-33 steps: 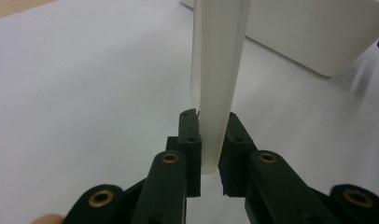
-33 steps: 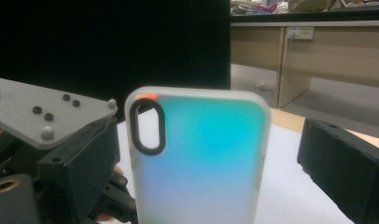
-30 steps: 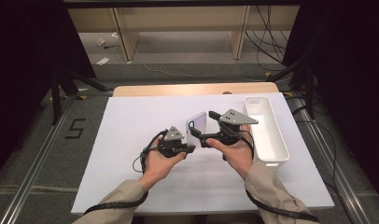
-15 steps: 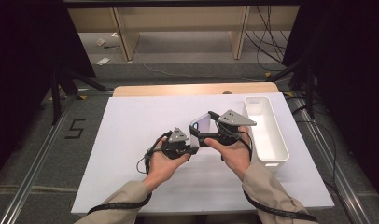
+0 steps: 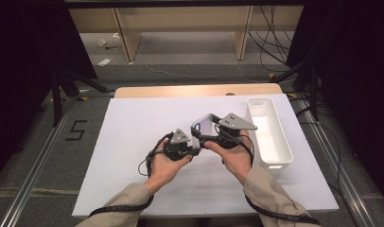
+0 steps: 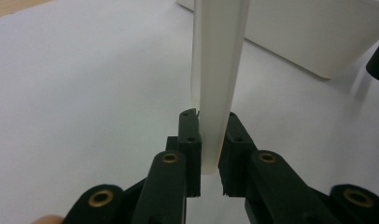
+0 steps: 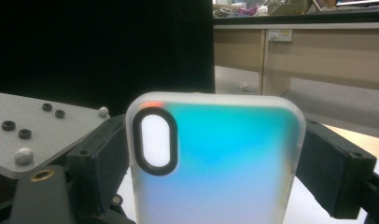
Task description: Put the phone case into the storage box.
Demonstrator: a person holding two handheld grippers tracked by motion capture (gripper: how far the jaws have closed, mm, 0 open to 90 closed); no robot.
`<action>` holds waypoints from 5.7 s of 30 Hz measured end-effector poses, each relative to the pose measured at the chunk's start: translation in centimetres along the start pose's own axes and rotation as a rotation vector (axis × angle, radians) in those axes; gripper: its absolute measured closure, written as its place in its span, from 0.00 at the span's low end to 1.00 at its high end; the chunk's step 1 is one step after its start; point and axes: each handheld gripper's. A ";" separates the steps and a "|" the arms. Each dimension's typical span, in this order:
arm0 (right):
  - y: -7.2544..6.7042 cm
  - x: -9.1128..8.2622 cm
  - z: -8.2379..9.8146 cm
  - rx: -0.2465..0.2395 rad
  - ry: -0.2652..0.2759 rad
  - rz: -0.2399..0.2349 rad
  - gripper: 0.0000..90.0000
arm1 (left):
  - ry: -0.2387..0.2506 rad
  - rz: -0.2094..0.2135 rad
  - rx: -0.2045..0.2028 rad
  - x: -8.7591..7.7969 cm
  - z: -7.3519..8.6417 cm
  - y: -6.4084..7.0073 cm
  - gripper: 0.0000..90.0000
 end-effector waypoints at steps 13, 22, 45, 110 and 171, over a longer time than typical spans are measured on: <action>-0.1 -0.2 -0.2 -0.005 0.004 0.003 0.20 | 0.019 -0.010 0.016 -0.1 -0.1 0.0 0.89; 0.0 -0.4 -0.5 -0.003 0.011 0.003 0.20 | 0.058 0.002 0.036 -0.1 0.0 -0.1 0.85; 0.8 -1.5 -1.4 -0.008 0.035 0.030 0.20 | 0.123 0.033 0.127 -2.2 0.0 -1.1 0.00; 2.9 -3.4 -2.5 0.006 0.060 0.107 0.20 | 0.136 -0.070 0.114 -6.9 3.1 -5.4 0.00; 5.9 -6.4 -3.9 0.028 0.114 0.213 0.20 | 0.140 -0.082 0.111 -6.9 3.1 -5.6 0.00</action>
Point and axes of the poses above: each handheld gripper's, and its own axes: x roughly forward along the jaws, z roughly out of its underside, y roughly to its right, and after that the axes turned 10 degrees about -z, right-handed
